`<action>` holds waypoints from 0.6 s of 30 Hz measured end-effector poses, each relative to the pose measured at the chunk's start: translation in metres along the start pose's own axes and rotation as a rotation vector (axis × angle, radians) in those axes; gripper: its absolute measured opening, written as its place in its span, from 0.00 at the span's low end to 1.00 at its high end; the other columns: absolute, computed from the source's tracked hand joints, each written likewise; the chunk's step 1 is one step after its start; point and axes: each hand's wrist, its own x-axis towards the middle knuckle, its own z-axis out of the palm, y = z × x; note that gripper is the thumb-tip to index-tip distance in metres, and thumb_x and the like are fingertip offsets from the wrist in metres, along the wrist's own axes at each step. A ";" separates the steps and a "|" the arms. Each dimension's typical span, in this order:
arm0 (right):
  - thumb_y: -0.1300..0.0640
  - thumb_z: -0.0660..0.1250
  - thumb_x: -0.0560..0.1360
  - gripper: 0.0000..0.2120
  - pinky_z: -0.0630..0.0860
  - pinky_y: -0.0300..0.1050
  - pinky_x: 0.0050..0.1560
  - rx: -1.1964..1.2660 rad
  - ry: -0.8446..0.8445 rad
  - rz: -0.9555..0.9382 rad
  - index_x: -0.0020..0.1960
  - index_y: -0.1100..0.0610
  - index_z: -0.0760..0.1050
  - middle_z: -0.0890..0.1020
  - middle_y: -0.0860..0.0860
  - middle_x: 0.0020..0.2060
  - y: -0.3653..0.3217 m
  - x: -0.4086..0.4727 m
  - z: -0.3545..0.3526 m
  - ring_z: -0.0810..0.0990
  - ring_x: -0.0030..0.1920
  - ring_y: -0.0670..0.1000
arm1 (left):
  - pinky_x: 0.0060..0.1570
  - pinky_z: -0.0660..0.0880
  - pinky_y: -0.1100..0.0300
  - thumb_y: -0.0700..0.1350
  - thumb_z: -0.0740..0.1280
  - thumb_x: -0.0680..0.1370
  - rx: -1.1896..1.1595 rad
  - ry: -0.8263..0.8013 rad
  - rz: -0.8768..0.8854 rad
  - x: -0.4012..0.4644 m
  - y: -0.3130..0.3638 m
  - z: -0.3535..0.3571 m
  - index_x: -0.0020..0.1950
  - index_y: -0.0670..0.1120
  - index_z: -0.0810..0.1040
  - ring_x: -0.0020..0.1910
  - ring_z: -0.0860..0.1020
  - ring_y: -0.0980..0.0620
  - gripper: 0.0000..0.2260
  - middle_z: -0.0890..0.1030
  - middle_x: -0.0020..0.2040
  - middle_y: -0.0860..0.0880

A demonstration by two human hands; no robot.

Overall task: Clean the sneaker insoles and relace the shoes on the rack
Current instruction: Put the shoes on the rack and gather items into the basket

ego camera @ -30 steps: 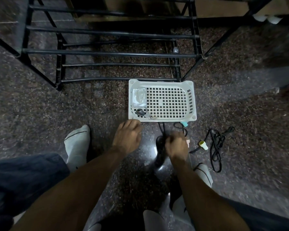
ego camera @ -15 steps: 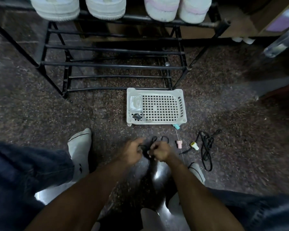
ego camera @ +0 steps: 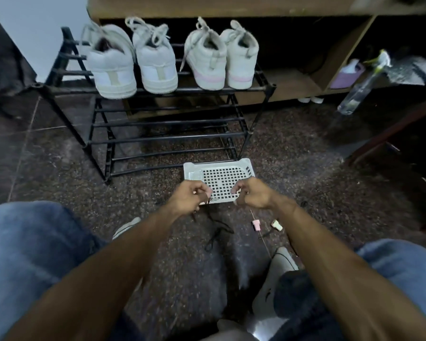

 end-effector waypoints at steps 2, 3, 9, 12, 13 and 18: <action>0.66 0.69 0.71 0.11 0.73 0.44 0.38 0.070 0.036 -0.072 0.44 0.51 0.76 0.78 0.48 0.37 -0.013 -0.006 -0.001 0.77 0.35 0.48 | 0.28 0.72 0.65 0.36 0.68 0.77 0.036 -0.056 0.099 -0.004 0.024 -0.007 0.46 0.44 0.81 0.30 0.74 0.60 0.04 0.78 0.37 0.49; 0.66 0.71 0.72 0.10 0.74 0.40 0.36 0.094 0.050 -0.112 0.46 0.52 0.77 0.78 0.46 0.37 -0.021 -0.009 0.000 0.76 0.32 0.43 | 0.29 0.71 0.66 0.36 0.69 0.77 0.050 -0.076 0.154 -0.005 0.036 -0.009 0.47 0.43 0.82 0.28 0.73 0.62 0.04 0.79 0.37 0.50; 0.60 0.66 0.78 0.03 0.73 0.41 0.28 0.283 0.012 -0.159 0.45 0.57 0.75 0.80 0.47 0.38 -0.057 -0.021 0.005 0.80 0.34 0.45 | 0.40 0.73 0.64 0.38 0.71 0.75 0.156 0.006 0.357 -0.005 0.081 -0.026 0.45 0.47 0.83 0.34 0.76 0.61 0.04 0.81 0.34 0.52; 0.56 0.65 0.79 0.08 0.70 0.38 0.26 0.272 0.059 -0.144 0.42 0.57 0.73 0.83 0.51 0.40 -0.059 -0.028 -0.007 0.79 0.31 0.47 | 0.44 0.77 0.59 0.41 0.72 0.75 0.194 0.118 0.341 -0.002 0.083 -0.042 0.42 0.54 0.82 0.34 0.79 0.60 0.07 0.83 0.35 0.53; 0.57 0.65 0.79 0.09 0.68 0.38 0.24 0.268 0.084 -0.147 0.41 0.57 0.71 0.84 0.53 0.39 -0.056 -0.029 -0.013 0.78 0.29 0.47 | 0.46 0.78 0.57 0.42 0.72 0.75 0.191 0.154 0.329 -0.001 0.081 -0.047 0.42 0.55 0.82 0.35 0.80 0.60 0.07 0.84 0.35 0.53; 0.61 0.68 0.77 0.08 0.73 0.46 0.30 0.222 0.193 -0.160 0.39 0.57 0.73 0.81 0.56 0.33 -0.041 -0.035 -0.043 0.77 0.29 0.53 | 0.47 0.79 0.56 0.45 0.71 0.76 0.220 0.313 0.264 -0.001 0.072 -0.069 0.41 0.56 0.81 0.37 0.83 0.56 0.07 0.84 0.32 0.54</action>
